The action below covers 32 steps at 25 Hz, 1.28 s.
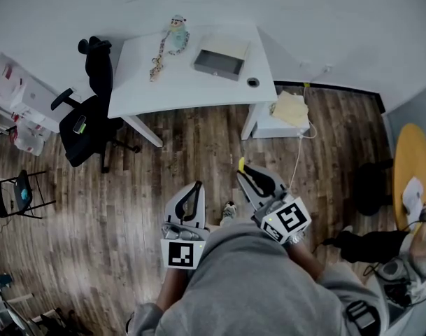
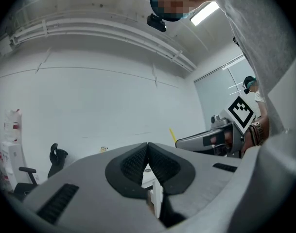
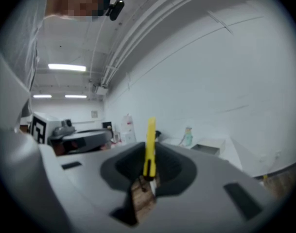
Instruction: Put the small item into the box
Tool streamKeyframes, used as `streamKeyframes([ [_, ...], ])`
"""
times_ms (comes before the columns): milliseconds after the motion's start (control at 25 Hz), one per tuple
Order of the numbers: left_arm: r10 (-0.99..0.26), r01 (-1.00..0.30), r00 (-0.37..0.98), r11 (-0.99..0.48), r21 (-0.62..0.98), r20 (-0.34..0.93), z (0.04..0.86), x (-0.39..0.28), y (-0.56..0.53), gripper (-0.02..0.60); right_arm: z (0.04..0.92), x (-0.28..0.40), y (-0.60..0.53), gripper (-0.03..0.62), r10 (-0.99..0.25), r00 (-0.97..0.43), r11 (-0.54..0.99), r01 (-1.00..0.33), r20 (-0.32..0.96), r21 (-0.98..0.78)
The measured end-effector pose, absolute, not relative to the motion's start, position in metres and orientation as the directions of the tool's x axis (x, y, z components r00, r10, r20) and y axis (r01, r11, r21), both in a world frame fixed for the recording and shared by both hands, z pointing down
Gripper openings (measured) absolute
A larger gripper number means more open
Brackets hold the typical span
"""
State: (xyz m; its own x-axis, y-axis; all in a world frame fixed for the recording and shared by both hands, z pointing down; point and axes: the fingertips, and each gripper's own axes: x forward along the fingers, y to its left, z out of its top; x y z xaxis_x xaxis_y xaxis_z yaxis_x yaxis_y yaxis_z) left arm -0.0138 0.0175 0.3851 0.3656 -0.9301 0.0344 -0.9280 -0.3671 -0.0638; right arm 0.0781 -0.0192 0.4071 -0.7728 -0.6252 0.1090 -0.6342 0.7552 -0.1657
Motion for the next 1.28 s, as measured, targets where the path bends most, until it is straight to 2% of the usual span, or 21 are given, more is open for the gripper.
streamKeyframes([
  [560, -0.925, -0.924, 0.376, -0.379, -0.055, 0.046, 0.389, -0.004, -0.026, 0.032, 0.411, 0.105, -0.056, 0.080, -0.665, -0.738, 0.716, -0.674, 0.117, -0.183],
  [960, -0.875, -0.875, 0.481, -0.483, -0.028, 0.057, 0.405, 0.018, -0.084, 0.032, 0.429, 0.127, -0.099, 0.080, -0.738, -0.657, 0.625, -0.752, 0.155, -0.210],
  [1280, -0.853, -0.854, 0.518, -0.519, -0.014, 0.063, 0.409, 0.011, -0.151, 0.032, 0.440, 0.115, -0.156, 0.080, -0.744, -0.637, 0.599, -0.770, 0.201, -0.221],
])
